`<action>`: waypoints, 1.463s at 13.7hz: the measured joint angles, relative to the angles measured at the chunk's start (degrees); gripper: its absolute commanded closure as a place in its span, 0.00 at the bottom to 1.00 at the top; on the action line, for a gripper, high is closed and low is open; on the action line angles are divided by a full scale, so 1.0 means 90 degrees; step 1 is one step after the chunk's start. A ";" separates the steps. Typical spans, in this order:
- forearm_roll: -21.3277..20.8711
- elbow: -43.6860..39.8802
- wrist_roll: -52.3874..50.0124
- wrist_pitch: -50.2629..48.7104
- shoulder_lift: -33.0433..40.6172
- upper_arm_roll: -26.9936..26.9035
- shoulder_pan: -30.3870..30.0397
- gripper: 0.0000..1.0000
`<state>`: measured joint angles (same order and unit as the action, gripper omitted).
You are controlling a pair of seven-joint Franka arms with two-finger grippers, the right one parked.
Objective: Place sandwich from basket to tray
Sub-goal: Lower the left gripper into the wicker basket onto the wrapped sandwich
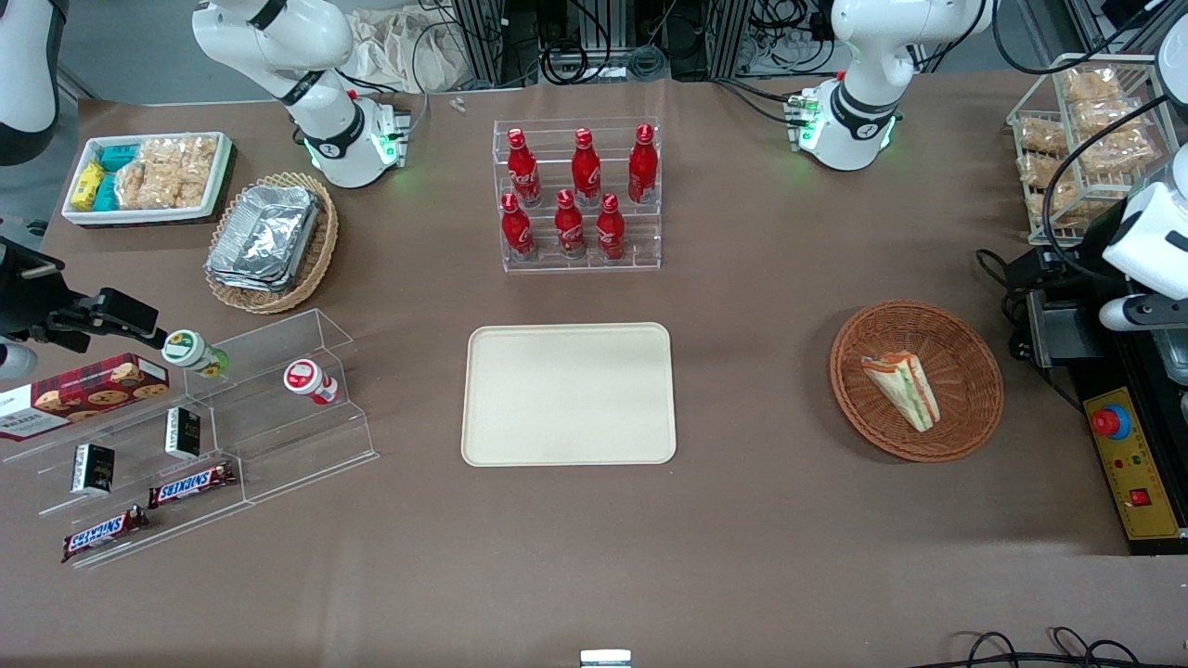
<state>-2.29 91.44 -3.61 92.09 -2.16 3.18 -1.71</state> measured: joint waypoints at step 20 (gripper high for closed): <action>0.0000 0.2903 -0.3699 0.3610 -0.1137 0.0141 0.0015 0.00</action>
<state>-2.29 117.57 -36.90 124.59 -12.39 4.45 -1.57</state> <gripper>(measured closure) 0.000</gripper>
